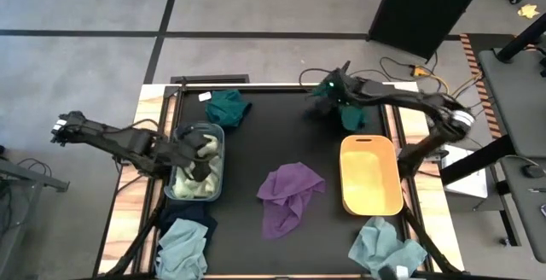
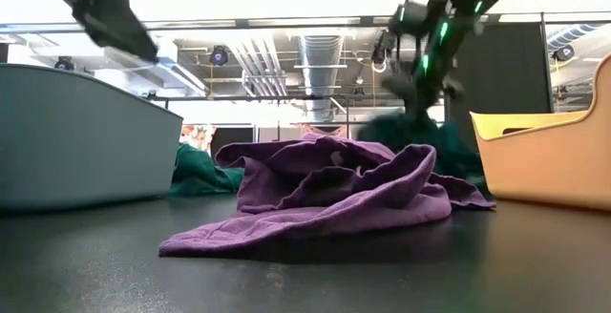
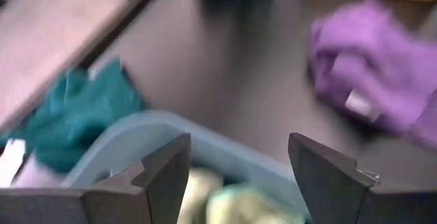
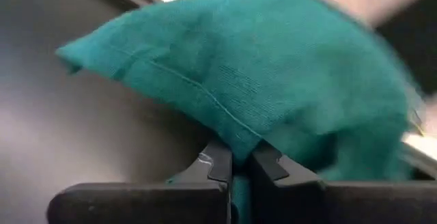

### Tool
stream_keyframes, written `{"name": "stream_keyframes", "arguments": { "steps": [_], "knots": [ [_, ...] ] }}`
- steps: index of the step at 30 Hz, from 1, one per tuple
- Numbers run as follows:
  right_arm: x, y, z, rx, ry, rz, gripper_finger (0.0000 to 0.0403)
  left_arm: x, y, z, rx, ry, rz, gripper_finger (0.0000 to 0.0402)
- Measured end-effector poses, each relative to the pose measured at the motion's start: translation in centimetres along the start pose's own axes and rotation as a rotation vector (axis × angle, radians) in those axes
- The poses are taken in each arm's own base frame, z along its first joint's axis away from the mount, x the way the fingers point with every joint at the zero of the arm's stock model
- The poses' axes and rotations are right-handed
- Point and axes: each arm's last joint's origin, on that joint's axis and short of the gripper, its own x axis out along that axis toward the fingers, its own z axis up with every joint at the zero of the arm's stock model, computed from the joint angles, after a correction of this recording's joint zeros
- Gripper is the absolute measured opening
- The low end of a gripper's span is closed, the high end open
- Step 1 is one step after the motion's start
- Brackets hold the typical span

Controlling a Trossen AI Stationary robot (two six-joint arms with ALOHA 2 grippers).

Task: Sort microfiber towel by color & place in baskets
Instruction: Put the right green towel into the yellow bin

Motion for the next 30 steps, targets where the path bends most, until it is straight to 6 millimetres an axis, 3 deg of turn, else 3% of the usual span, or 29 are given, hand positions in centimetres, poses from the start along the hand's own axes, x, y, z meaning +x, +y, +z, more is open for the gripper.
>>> {"name": "stream_keyframes", "arguments": {
  "steps": [3,8,13,16,19,25,30],
  "knots": [
    [-4.7,2.5,-0.4,-0.07,-0.098,0.197,0.001,-0.8,0.2,0.9,-0.002,-0.108,-0.039,0.0231],
    [-12.1,5.9,-3.2,-0.188,-0.164,0.555,0.0009,-1.8,0.7,1.2,-0.006,-0.21,-0.078,0.0231],
    [-19.5,6.1,-6.1,-0.27,-0.228,0.853,0.0009,-2.5,1.3,1.2,-0.024,-0.254,-0.064,0.0231],
    [-23.2,4.0,-7.2,-0.314,-0.25,0.949,0.0009,-2.7,1.6,1.2,-0.033,-0.266,-0.064,0.0231],
    [-25.5,1.4,-7.9,-0.335,-0.244,0.964,0.0009,-2.8,1.6,1.2,-0.037,-0.275,-0.052,0.0231],
    [-27.4,-5.8,-9.2,-0.301,-0.292,0.749,0.0009,-2.6,1.5,1.2,-0.026,-0.267,-0.046,0.0231],
    [-28.4,-9.5,-9.7,-0.304,-0.273,0.601,0.0009,-2.4,1.3,1.3,-0.02,-0.258,-0.042,0.0231]
  ]
}}
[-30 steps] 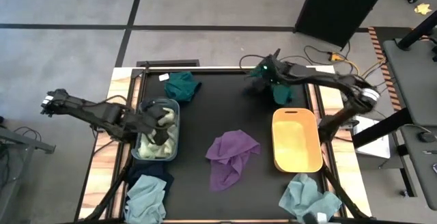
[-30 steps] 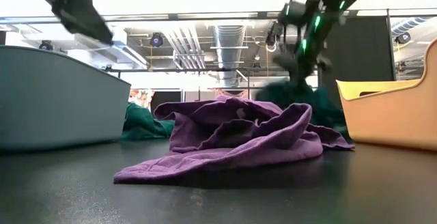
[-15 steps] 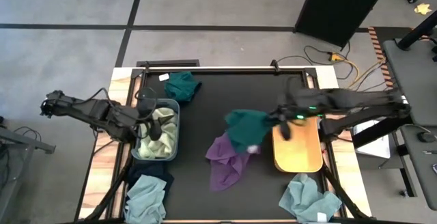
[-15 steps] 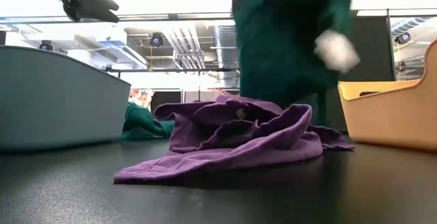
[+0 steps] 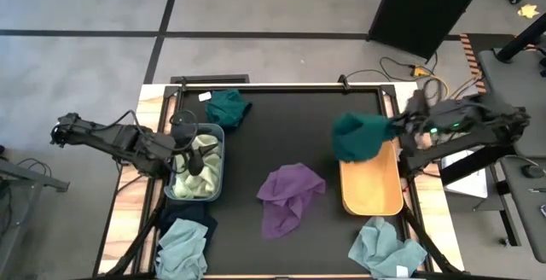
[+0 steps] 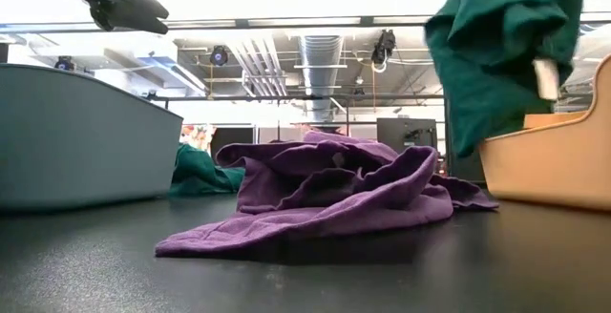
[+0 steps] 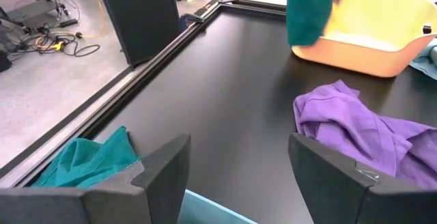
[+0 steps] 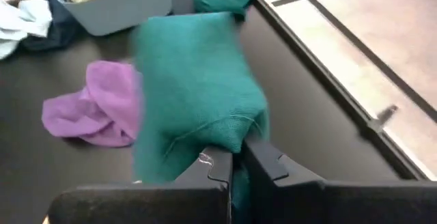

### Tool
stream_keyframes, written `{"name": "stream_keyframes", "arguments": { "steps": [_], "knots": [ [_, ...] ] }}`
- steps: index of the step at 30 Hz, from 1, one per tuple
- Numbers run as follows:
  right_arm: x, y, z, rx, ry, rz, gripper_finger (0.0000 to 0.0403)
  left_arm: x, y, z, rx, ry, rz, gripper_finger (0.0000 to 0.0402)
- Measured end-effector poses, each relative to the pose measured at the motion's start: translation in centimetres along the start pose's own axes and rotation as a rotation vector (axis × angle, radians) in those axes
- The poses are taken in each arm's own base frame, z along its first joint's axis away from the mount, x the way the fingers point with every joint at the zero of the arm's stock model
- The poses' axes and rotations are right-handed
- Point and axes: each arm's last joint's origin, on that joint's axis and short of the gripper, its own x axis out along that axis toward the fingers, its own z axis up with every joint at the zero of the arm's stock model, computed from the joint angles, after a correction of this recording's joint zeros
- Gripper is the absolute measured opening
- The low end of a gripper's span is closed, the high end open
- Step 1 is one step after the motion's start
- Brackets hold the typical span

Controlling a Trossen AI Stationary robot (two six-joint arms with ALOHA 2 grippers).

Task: Sort microfiber towel by color & place in baskets
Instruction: Put the right green towel into the yellow bin

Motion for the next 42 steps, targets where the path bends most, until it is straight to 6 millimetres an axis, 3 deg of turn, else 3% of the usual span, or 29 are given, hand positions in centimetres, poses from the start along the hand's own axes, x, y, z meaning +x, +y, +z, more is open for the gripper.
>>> {"name": "stream_keyframes", "arguments": {
  "steps": [5,9,15,21,32,37,42],
  "knots": [
    [-2.1,-1.2,-1.0,0.082,0.068,0.056,0.0009,0.1,-0.1,0.0,-0.003,0.005,0.002,0.0231],
    [-1.2,-1.0,-2.2,0.192,0.201,0.05,0.0009,0.3,-0.2,0.0,0.001,0.004,0.022,0.0231],
    [3.3,0.1,-4.6,0.229,0.401,-0.03,0.0009,1.0,-0.7,0.2,0.002,-0.015,0.069,0.0231],
    [10.2,2.9,-7.2,0.241,0.749,-0.013,0.0009,1.8,-1.2,0.0,0.032,0.006,0.082,0.0231],
    [19.4,6.0,-9.6,0.111,1.011,-0.201,0.0042,2.7,-2.0,0.3,0.04,-0.009,0.071,0.0231],
    [22.0,6.7,-11.0,0.017,1.179,-0.242,0.0093,2.8,-2.2,0.3,0.046,0.0,0.07,0.0231],
    [21.7,7.1,-9.7,-0.049,1.328,-0.336,0.0156,3.0,-2.4,0.2,0.042,0.019,0.029,0.0231]
  ]
}}
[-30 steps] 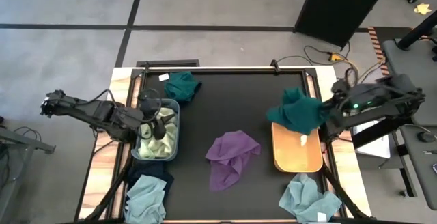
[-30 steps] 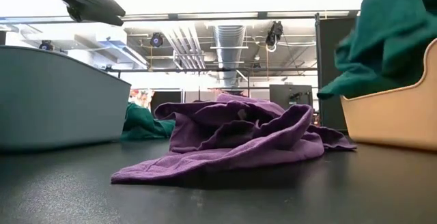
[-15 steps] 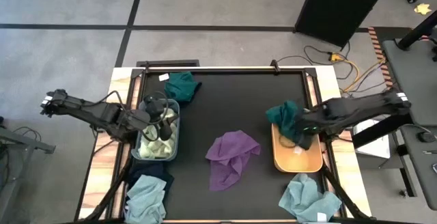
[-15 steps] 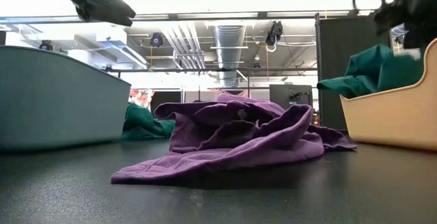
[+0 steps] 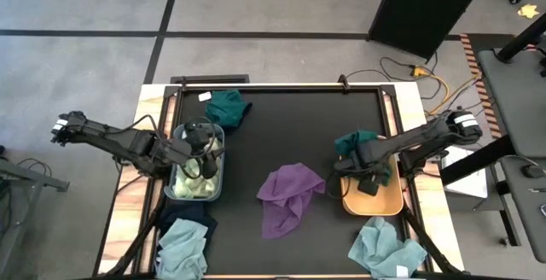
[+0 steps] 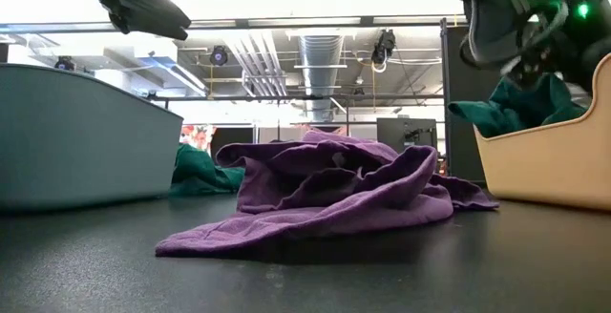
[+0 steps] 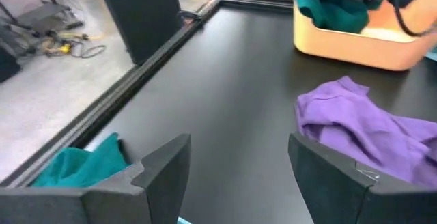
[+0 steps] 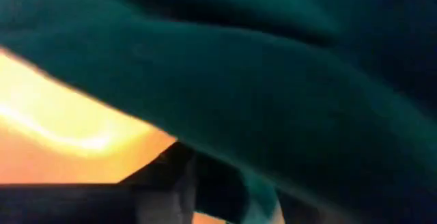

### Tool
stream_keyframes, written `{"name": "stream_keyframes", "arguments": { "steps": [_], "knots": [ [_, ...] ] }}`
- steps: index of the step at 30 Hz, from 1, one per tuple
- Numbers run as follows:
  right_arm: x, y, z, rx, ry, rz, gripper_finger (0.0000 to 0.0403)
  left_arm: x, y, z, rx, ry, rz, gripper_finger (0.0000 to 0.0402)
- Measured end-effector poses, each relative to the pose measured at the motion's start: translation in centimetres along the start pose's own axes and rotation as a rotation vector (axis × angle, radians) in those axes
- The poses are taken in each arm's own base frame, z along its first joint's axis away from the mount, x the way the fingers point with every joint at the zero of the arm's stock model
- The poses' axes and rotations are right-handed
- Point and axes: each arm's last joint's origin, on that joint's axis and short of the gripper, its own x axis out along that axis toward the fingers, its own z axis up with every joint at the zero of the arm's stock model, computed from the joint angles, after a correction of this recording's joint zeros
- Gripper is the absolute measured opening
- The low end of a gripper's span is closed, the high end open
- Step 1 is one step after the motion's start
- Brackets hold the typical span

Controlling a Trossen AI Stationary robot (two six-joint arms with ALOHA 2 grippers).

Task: Sort microfiber towel by color & place in baskets
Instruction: Put the right green towel into the yellow bin

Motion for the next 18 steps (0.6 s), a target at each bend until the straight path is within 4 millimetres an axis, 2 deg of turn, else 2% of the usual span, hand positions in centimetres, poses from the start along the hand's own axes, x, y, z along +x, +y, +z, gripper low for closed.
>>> {"name": "stream_keyframes", "arguments": {
  "steps": [3,11,15,18],
  "knots": [
    [-2.0,-0.4,-0.7,-0.002,0.003,-0.013,0.0188,0.0,0.0,0.0,-0.009,0.004,-0.008,0.0231],
    [-6.0,-1.6,-2.7,0.044,-0.198,0.128,0.0237,0.4,-0.4,-0.2,0.002,0.025,-0.025,0.0231],
    [-7.2,-2.7,-3.5,0.128,-0.373,0.091,0.025,0.5,-0.5,-0.2,0.008,0.033,-0.023,0.0231],
    [-7.3,-3.1,-3.4,0.22,-0.532,0.042,0.0253,0.7,-0.6,-0.3,0.012,0.038,-0.021,0.0231]
  ]
}}
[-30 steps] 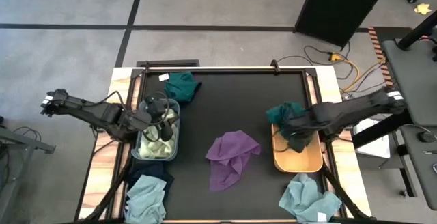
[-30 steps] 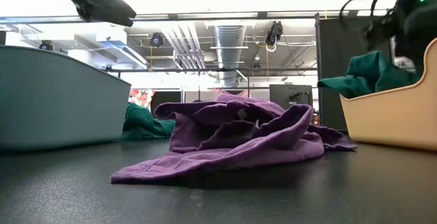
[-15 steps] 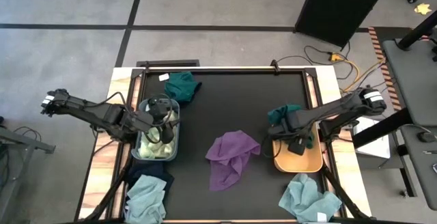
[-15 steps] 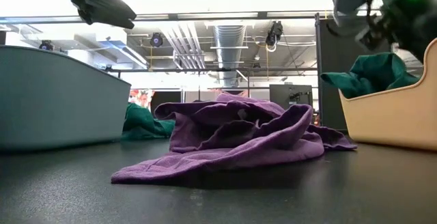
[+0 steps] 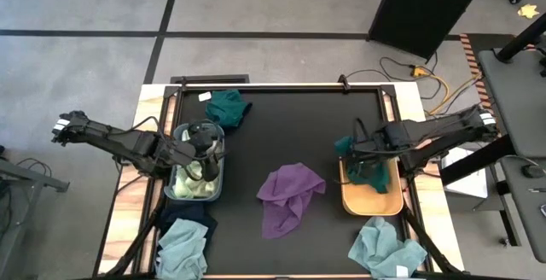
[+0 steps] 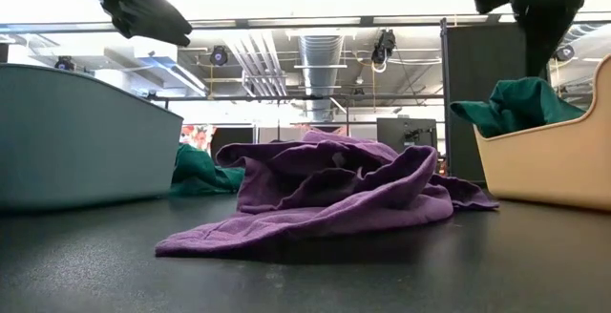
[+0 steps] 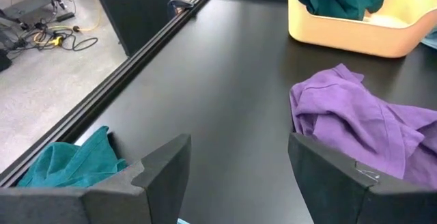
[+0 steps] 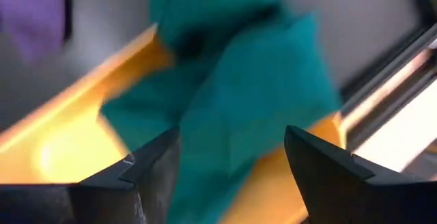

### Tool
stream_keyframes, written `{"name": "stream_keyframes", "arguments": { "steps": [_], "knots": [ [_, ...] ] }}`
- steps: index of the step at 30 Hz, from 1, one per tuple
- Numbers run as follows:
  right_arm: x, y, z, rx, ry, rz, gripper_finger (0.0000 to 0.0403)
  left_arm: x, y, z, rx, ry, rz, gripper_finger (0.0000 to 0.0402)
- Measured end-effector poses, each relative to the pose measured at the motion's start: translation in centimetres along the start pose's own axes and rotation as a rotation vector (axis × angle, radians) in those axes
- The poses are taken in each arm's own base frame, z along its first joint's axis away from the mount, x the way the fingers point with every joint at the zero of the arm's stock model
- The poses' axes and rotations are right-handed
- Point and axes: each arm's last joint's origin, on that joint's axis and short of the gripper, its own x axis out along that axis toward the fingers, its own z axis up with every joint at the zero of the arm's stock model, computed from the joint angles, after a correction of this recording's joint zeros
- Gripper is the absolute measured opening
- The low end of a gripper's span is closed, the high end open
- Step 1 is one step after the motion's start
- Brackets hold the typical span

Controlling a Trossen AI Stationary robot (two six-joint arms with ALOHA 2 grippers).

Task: Sort microfiber towel by color & place in baskets
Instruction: Put the right green towel into the yellow bin

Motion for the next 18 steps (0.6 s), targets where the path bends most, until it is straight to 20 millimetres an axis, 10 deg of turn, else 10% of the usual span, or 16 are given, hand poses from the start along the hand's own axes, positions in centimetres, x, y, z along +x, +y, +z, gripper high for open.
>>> {"name": "stream_keyframes", "arguments": {
  "steps": [18],
  "knots": [
    [12.2,2.5,-2.6,0.125,0.218,-0.167,0.0219,0.4,-0.4,0.2,0.012,-0.012,0.003,0.0231]
  ]
}}
